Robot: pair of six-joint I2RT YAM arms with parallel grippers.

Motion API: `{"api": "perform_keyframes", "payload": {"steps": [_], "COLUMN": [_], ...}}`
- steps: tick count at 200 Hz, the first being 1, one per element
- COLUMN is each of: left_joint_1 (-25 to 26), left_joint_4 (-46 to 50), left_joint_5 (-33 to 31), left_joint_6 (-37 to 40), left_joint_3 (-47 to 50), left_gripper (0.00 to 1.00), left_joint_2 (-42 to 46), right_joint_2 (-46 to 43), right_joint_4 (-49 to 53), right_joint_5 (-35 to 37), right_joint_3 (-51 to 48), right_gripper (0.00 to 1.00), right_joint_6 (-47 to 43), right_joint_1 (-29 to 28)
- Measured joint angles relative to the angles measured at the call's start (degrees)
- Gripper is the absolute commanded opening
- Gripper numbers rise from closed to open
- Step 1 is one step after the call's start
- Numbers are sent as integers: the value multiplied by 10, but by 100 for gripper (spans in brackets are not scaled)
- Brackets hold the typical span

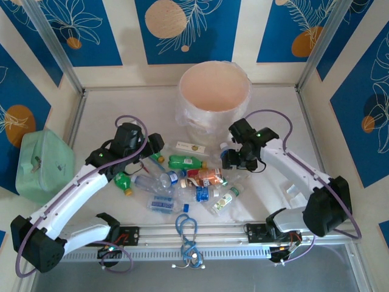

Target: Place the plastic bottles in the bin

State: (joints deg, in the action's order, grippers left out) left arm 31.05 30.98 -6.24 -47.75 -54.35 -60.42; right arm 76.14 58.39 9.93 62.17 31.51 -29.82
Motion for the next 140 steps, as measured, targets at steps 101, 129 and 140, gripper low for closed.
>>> {"api": "perform_keyframes", "payload": {"steps": [101,129,140], "left_joint_1": [-8,-16,-18], "left_joint_4": [2,1,2], "left_joint_5": [-19,-17,-17], "left_joint_6": [-15,-20,-22], "left_joint_3": [0,3,6], "left_gripper": [83,83,83], "left_joint_2": [0,0,0], "right_joint_2": [-58,-30,-12], "right_joint_4": [81,75,70], "right_joint_5": [10,8,3], "right_joint_3": [191,296,342], "right_gripper": [56,56,56], "right_joint_6": [45,42,38], "right_joint_1": [-167,-163,-156]}}
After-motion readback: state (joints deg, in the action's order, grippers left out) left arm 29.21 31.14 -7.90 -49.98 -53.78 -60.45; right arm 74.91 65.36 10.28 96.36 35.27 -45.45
